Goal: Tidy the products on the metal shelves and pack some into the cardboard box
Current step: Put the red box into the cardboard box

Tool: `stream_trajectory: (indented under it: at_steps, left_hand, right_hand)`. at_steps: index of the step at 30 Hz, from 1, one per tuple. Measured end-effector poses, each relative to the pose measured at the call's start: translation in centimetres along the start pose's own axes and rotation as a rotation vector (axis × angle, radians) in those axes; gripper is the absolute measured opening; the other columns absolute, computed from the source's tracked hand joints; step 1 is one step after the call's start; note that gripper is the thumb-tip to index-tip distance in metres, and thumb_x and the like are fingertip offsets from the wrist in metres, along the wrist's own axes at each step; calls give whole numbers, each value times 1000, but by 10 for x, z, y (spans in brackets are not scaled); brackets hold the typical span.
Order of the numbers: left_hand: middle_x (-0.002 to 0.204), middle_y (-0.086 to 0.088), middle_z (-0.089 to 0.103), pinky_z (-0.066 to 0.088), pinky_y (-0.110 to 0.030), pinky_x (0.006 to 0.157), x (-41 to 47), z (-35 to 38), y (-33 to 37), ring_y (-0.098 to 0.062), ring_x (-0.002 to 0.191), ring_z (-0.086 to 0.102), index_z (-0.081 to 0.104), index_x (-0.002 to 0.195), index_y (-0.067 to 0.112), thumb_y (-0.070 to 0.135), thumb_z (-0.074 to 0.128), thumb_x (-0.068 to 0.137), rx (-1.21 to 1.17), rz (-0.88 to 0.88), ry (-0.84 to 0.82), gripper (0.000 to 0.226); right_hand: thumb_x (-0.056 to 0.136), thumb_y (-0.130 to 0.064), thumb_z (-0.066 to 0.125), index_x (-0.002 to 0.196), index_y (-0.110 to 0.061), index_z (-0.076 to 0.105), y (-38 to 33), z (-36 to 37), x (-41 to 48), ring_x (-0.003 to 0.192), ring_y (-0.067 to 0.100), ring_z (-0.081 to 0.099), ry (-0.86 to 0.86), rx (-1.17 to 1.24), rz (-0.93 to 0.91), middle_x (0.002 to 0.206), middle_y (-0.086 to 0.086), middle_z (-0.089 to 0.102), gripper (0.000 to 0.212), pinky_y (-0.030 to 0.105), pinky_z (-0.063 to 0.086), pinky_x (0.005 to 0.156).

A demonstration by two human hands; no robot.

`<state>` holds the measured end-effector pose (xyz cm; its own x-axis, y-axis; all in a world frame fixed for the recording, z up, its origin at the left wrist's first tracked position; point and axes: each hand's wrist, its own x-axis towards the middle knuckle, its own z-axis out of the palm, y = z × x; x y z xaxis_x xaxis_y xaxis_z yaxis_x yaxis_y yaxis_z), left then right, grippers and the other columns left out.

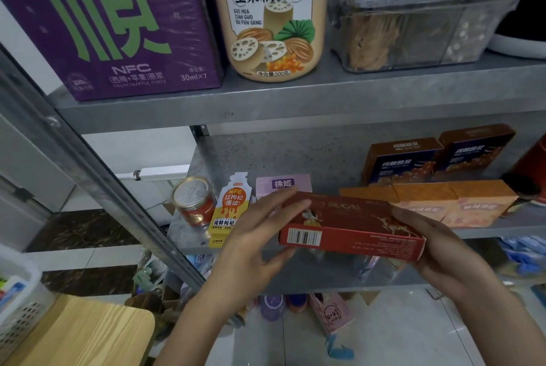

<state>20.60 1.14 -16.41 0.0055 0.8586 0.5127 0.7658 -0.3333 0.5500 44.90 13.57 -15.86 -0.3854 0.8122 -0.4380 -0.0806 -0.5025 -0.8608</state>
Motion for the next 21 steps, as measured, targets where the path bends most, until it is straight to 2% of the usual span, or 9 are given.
stream_trajectory:
  at_steps: [3, 6, 8, 10, 12, 14, 16, 18, 21]
  left_hand:
    - [130, 8, 63, 45, -37, 106, -1, 1, 3, -9, 128, 54, 62, 125, 22, 32, 71, 82, -79, 0, 71, 44]
    - [121, 16, 67, 51, -24, 97, -2, -5, 8, -3, 116, 61, 66, 119, 27, 37, 71, 80, -165, -137, 101, 40]
    - [116, 22, 67, 49, -15, 91, -2, -9, 9, 0, 109, 63, 69, 112, 34, 33, 76, 77, -213, -216, 100, 36]
    - [109, 26, 69, 49, -11, 87, -3, -10, 10, 3, 104, 65, 68, 107, 40, 24, 80, 72, -235, -262, 103, 39]
    - [104, 28, 69, 48, -9, 85, -4, -9, 11, 4, 100, 65, 67, 104, 41, 21, 83, 70, -283, -317, 99, 42]
    - [102, 25, 71, 50, -11, 85, -5, -9, 11, 2, 98, 66, 67, 100, 39, 21, 83, 68, -365, -381, 92, 40]
    - [99, 22, 72, 52, -15, 84, -4, -9, 11, -1, 96, 67, 68, 98, 37, 25, 79, 63, -435, -439, 70, 38]
    - [98, 21, 73, 53, -16, 82, -2, -8, 12, -1, 96, 68, 68, 98, 35, 27, 79, 61, -473, -474, 18, 39]
    - [103, 25, 70, 51, -16, 84, -1, -6, 11, 3, 100, 65, 66, 102, 37, 35, 77, 64, -457, -502, -86, 40]
  right_hand:
    - [79, -38, 59, 101, -12, 62, -2, 4, -4, 80, 27, 71, 9, -67, -16, 79, 11, 75, 34, 34, 58, 70]
    - [86, -60, 33, 97, -18, 62, -2, 7, -12, 74, 27, 72, 16, -313, -81, 82, 10, 75, 52, 33, 57, 67]
    - [81, -64, 23, 99, -27, 60, -2, 10, -15, 85, 21, 68, 107, -433, -176, 99, 3, 70, 56, 29, 46, 82]
    - [83, -66, 17, 113, -40, 52, -3, 12, -18, 101, 6, 57, 104, -476, -299, 111, -19, 59, 53, 14, 34, 86]
    - [84, -76, 15, 121, -48, 46, -5, 13, -27, 94, -20, 48, 21, -539, -404, 100, -47, 52, 56, -8, 30, 72]
    - [71, -87, 37, 117, -47, 48, -6, 11, -32, 90, -29, 49, -35, -547, -484, 94, -54, 52, 62, -11, 33, 66]
    - [54, -69, 66, 105, -46, 60, -5, 7, -33, 93, -20, 57, -62, -534, -520, 96, -41, 62, 56, -4, 41, 69]
    - [58, -40, 81, 92, -47, 69, -2, 2, -32, 92, -6, 64, -41, -489, -567, 92, -28, 70, 37, 3, 46, 70]
    - [66, -18, 77, 78, -52, 71, 0, 1, -35, 83, -4, 66, -1, -436, -619, 83, -21, 72, 36, 6, 48, 66]
